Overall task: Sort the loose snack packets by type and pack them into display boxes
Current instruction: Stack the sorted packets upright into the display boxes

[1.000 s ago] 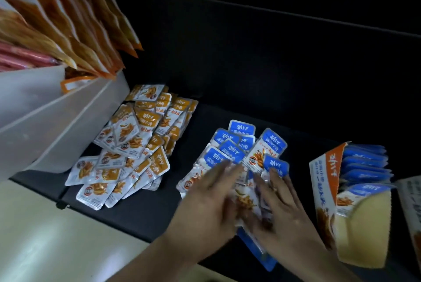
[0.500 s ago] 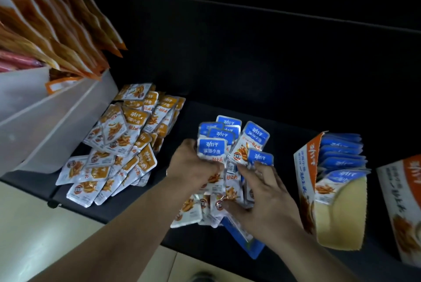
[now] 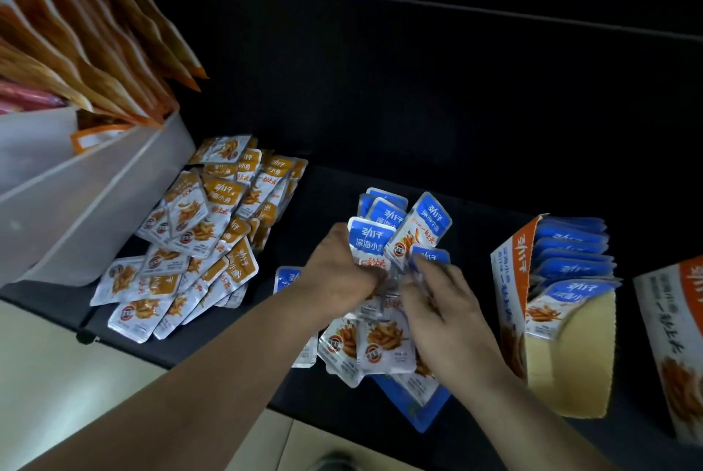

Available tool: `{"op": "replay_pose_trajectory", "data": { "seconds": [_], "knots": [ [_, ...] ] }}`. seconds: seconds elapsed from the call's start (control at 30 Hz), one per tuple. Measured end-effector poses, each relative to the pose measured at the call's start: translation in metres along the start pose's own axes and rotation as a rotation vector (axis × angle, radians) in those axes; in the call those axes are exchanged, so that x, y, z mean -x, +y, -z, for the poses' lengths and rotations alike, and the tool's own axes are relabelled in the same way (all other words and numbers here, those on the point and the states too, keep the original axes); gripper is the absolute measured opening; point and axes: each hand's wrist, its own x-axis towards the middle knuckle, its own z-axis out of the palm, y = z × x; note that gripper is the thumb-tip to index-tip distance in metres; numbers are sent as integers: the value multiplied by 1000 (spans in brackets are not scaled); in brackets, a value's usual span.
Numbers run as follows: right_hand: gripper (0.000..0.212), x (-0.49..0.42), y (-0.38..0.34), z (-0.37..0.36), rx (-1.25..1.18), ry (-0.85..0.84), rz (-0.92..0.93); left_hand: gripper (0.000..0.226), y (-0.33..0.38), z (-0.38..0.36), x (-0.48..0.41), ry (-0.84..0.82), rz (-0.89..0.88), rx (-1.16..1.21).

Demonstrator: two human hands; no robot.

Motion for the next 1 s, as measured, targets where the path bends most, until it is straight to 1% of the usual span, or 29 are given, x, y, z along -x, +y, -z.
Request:
{"op": "replay_pose_trajectory", "data": {
  "seconds": [0.07,0.13,0.2,0.27,0.3,0.37,0.4,0.47,0.53,0.57,0.6,0.63,0.7,0.73,0.8,0.87,0.93,1.0],
  "knots": [
    [57,-8,-4,-3,40,11,-24,43,2,-3,3,1,-24,-2],
    [60,-14,-12,-3,21,-6,-73,37,4,-8,3,-9,-43,19],
    [59,-18,-19,-3,-56,-50,-122,27,8,-11,3,-39,-32,66],
    [57,-19,-23,-1,-121,-93,-172,16,15,-12,4,-39,5,180],
    [57,-19,-25,1,-174,-105,-203,22,17,-14,4,-34,13,207],
    [56,-17,-27,5,-331,-122,-276,41,18,-17,0,-5,1,141],
    [50,-14,-29,7,-399,-142,-299,42,19,-17,-1,14,-15,105],
    [39,-9,-32,12,-513,-138,-289,30,21,-15,0,44,-16,109],
    [26,-6,-31,17,-610,-63,-246,19,20,-11,5,86,0,181],
    [26,-4,-32,19,-628,-30,-223,17,21,-8,11,109,3,234],
    [36,0,-33,22,-615,-10,-203,17,22,-5,19,132,-3,299],
    [52,3,-36,26,-590,6,-180,16,24,-2,28,144,-13,371],
    [80,8,-39,35,-602,38,-138,15,32,3,52,102,-45,513],
    [87,9,-43,42,-654,35,-123,16,37,5,65,67,-61,572],
    [89,17,-53,59,-701,0,-37,19,51,4,89,-16,-116,630],
    [88,28,-64,79,-639,-26,78,21,68,-4,105,-74,-191,610],
    [87,39,-68,95,-560,15,145,19,84,-20,112,-126,-245,562],
    [87,50,-59,114,-533,107,158,17,103,-39,114,-257,-273,553]
  ]
}}
